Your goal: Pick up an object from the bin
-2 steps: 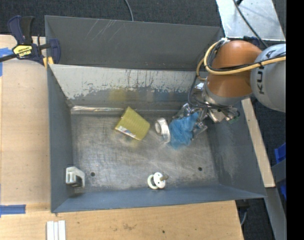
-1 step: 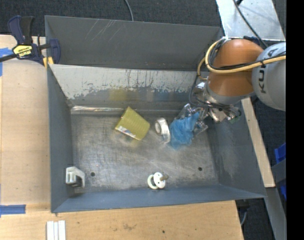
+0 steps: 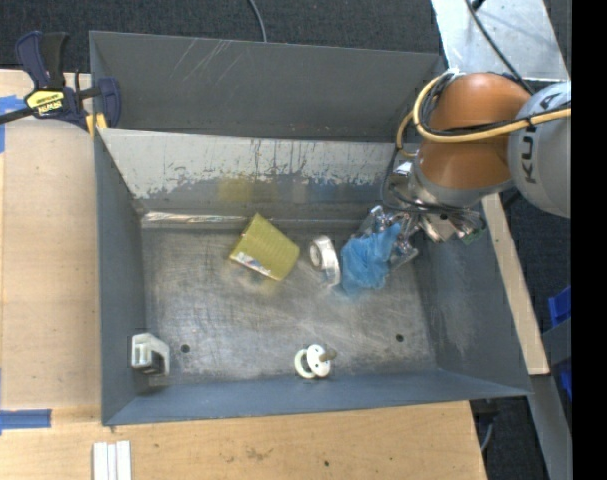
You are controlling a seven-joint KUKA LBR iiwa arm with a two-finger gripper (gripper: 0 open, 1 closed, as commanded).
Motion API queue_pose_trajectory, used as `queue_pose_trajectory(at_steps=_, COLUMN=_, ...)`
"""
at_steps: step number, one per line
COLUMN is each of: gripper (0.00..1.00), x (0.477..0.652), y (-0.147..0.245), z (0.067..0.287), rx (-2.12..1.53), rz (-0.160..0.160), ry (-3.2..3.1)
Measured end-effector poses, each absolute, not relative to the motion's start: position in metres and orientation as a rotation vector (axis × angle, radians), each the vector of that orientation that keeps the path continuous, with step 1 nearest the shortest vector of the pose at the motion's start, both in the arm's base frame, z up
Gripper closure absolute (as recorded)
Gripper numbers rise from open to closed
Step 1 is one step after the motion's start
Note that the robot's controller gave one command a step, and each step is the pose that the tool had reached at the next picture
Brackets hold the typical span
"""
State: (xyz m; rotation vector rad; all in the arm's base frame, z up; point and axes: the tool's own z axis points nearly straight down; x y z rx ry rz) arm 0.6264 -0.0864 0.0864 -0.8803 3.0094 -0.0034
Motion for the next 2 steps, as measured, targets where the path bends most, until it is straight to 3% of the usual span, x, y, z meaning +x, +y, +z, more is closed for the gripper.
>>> queue_pose_trajectory(at_steps=2, gripper=1.0, x=0.626, y=-0.086, z=0.116, rx=-0.878, rz=-0.001, ry=3.013)
